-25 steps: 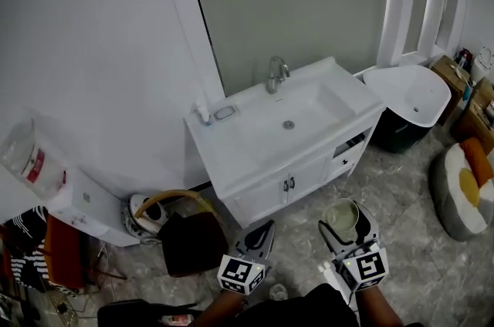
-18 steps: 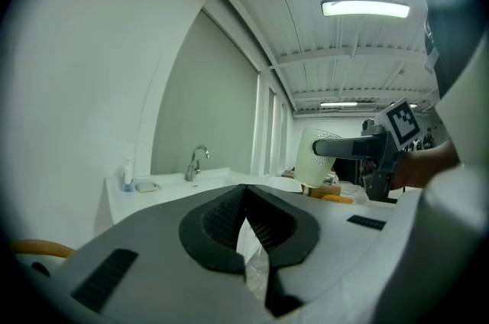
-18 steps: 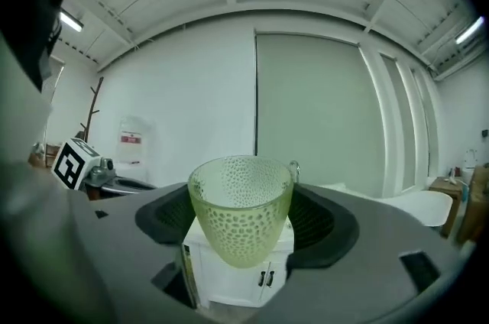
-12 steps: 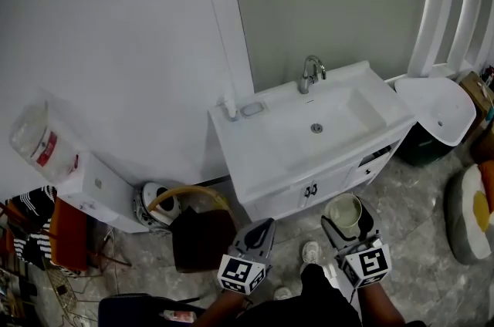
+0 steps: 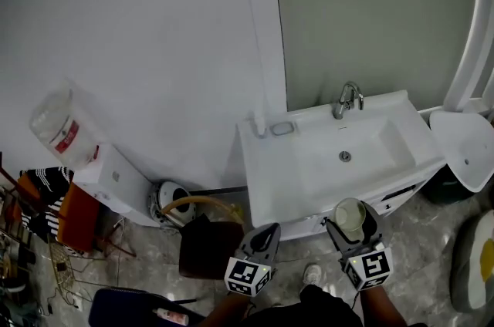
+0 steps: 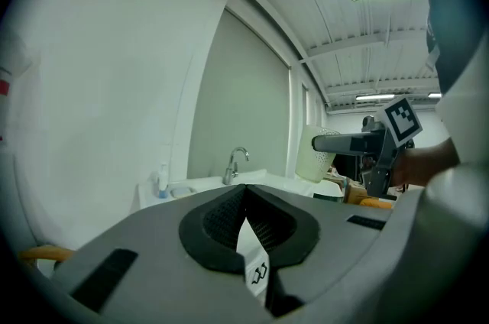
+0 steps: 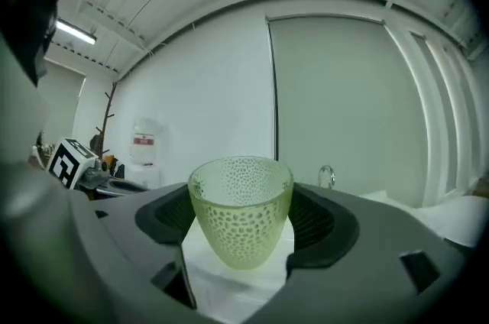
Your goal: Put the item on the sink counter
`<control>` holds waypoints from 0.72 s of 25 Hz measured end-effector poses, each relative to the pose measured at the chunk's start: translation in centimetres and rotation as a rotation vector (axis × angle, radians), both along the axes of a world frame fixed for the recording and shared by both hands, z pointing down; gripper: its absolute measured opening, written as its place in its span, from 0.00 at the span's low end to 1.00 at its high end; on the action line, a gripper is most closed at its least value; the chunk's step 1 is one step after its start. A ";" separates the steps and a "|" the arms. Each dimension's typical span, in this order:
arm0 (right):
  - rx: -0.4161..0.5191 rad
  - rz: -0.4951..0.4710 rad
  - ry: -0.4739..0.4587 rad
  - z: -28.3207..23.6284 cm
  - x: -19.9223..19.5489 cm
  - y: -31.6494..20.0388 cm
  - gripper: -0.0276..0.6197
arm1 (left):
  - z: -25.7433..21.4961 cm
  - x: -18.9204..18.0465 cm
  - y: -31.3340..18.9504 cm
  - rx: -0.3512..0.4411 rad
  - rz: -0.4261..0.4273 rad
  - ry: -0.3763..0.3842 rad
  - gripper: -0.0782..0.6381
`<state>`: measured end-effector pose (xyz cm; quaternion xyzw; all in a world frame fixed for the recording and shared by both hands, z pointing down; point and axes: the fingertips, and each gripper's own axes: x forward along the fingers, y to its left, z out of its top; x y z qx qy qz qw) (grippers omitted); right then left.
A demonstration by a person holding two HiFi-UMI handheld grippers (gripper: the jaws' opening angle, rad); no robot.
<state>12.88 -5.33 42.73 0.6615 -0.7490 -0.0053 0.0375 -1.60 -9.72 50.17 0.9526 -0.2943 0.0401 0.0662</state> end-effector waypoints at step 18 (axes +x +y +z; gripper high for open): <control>-0.050 -0.294 0.014 1.4 4.3 -13.9 0.64 | 0.0 4.5 -9.7 -0.007 -0.247 -0.072 0.13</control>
